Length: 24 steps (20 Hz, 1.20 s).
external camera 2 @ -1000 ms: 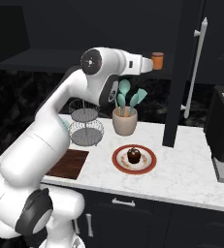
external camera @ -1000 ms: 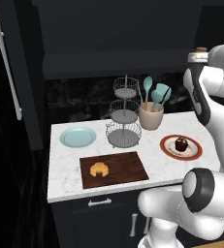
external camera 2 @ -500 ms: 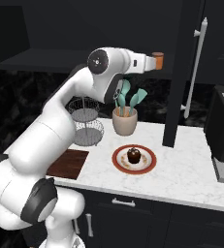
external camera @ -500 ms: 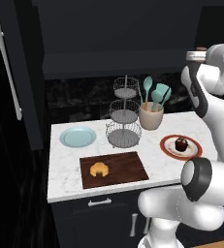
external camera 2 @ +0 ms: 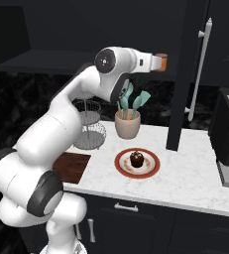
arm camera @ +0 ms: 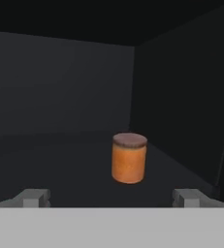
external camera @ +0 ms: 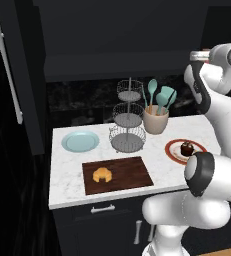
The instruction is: From the different types of pastries on the counter, select a croissant and place it on the cutting board. Then retrieve a jar of jam from the cabinet and place it alongside the croissant on the cutting board.
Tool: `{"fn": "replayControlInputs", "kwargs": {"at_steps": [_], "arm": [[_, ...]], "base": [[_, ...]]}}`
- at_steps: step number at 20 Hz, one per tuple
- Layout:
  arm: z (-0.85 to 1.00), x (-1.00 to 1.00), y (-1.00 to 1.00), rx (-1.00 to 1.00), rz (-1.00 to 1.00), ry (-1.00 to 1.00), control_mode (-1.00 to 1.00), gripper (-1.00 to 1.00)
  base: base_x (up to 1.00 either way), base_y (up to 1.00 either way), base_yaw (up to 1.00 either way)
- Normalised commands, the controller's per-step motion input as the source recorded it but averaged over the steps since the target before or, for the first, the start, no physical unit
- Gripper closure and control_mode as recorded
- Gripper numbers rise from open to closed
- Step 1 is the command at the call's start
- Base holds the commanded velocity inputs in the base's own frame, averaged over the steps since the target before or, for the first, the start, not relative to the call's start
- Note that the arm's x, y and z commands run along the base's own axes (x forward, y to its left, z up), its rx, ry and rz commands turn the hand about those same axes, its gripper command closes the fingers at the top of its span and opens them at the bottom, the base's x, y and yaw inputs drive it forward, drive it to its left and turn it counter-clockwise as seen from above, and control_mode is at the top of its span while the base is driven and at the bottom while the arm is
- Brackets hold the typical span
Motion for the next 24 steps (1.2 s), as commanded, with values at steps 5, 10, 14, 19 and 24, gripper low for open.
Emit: {"fn": "replayControlInputs", "kwargs": {"at_steps": [5,10,14,19,24], "arm": [[0.0,0.49,-0.04,0.0,0.0,0.0,-1.0,-1.0],[0.0,0.36,-0.1,0.0,0.0,0.0,-1.0,-1.0],[0.0,0.22,-0.22,0.01,0.0,0.0,-1.0,-1.0],[-0.01,0.06,-0.32,0.03,0.01,0.0,-1.0,-1.0],[-0.16,0.06,-0.21,0.0,0.0,0.02,-1.0,-1.0]], "base": [[0.0,0.0,0.0],[0.0,0.0,0.0],[0.0,0.0,0.0],[0.0,0.0,0.0],[0.0,0.0,0.0]]}}
